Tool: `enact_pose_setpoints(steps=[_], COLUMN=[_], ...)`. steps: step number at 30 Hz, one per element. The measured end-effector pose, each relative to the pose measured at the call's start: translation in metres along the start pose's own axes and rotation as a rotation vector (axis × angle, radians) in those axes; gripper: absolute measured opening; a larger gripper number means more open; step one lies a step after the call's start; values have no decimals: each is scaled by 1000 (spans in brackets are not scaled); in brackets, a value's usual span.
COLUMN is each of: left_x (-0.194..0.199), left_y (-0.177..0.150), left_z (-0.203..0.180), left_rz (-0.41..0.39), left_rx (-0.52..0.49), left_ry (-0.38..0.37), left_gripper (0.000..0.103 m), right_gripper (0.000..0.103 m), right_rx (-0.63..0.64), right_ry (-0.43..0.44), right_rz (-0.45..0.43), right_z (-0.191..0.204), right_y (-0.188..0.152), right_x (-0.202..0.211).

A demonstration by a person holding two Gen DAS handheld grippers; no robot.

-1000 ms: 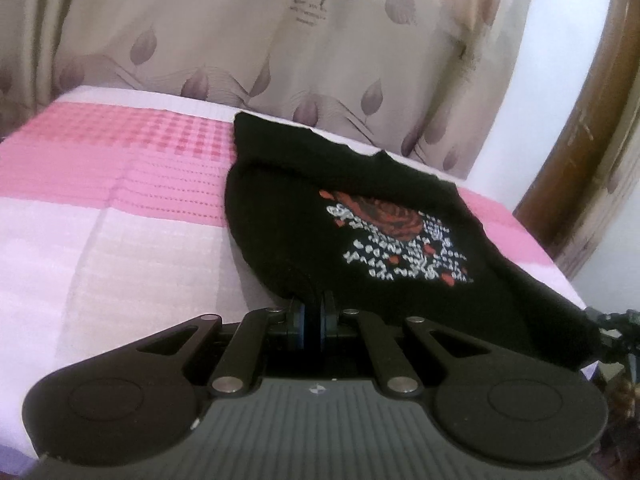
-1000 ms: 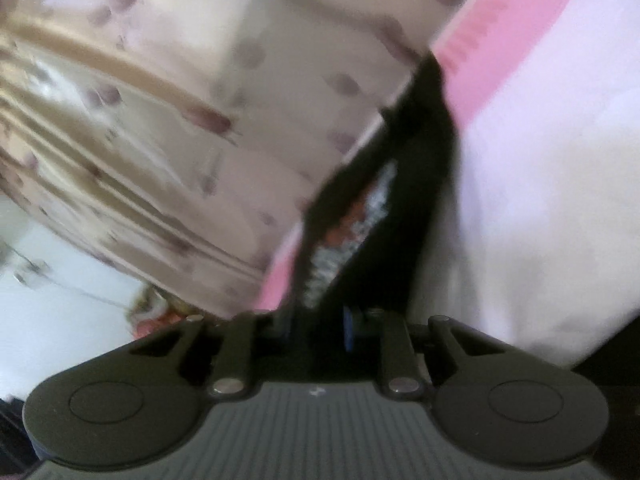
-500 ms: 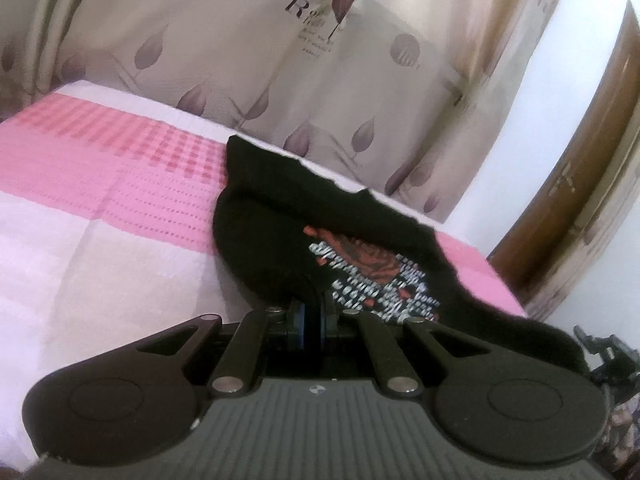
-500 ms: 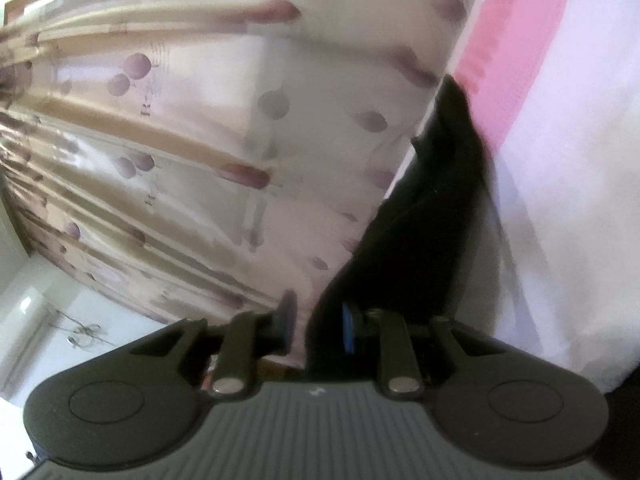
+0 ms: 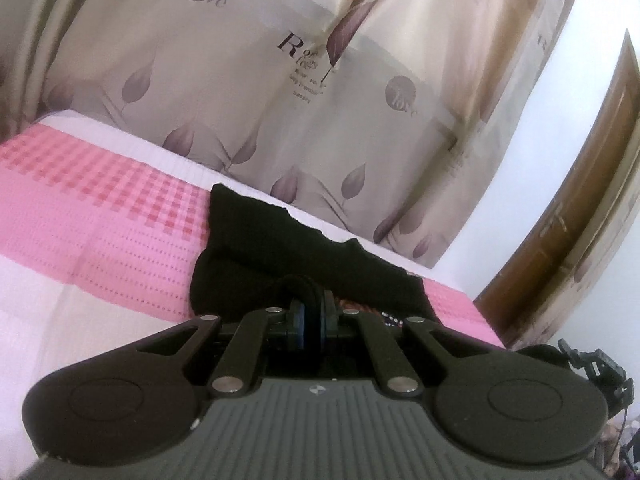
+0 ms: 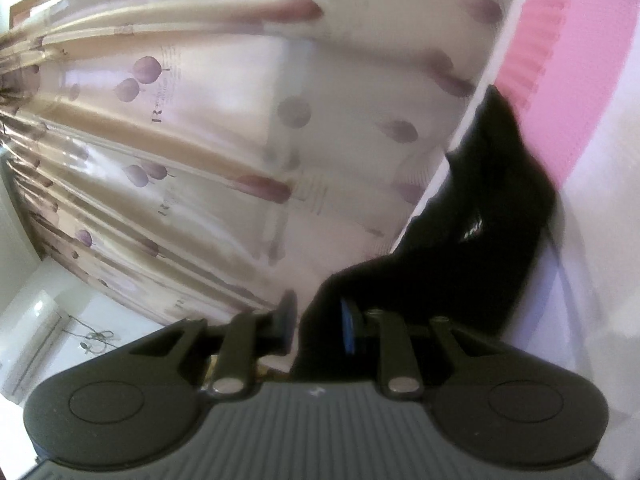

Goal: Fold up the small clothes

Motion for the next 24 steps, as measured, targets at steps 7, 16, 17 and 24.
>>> enact_pose_setpoints(steps=[7,16,17,24], left_x=[-8,-9,-8,-5], left_y=[3,0,0,-11], left_z=[1,6,8,14], left_rz=[1,14,16,27], left_rx=[-1,4,9,28], left_ry=[4,10,12,14], left_gripper=[7,7,7,7], right_gripper=[16,47,57,80], right_rx=[18,276,301,427], right_ry=[-29,-419,-451,-594], right_rz=[-9,182,212,394], right_z=[1,-5,-6,-22], right_y=[11,-1,-6,-66], right_x=[3,10,14,40])
Point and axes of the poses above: each gripper's, at about its wrist camera, not at the fingertips, and x roughly against the way its jaws point, z to its left, y to its top, the point moved 4 cm from there along -x, roughly the way its jaws point, and after that the axes turned 4 degrees about y, right-handed, at the moved point
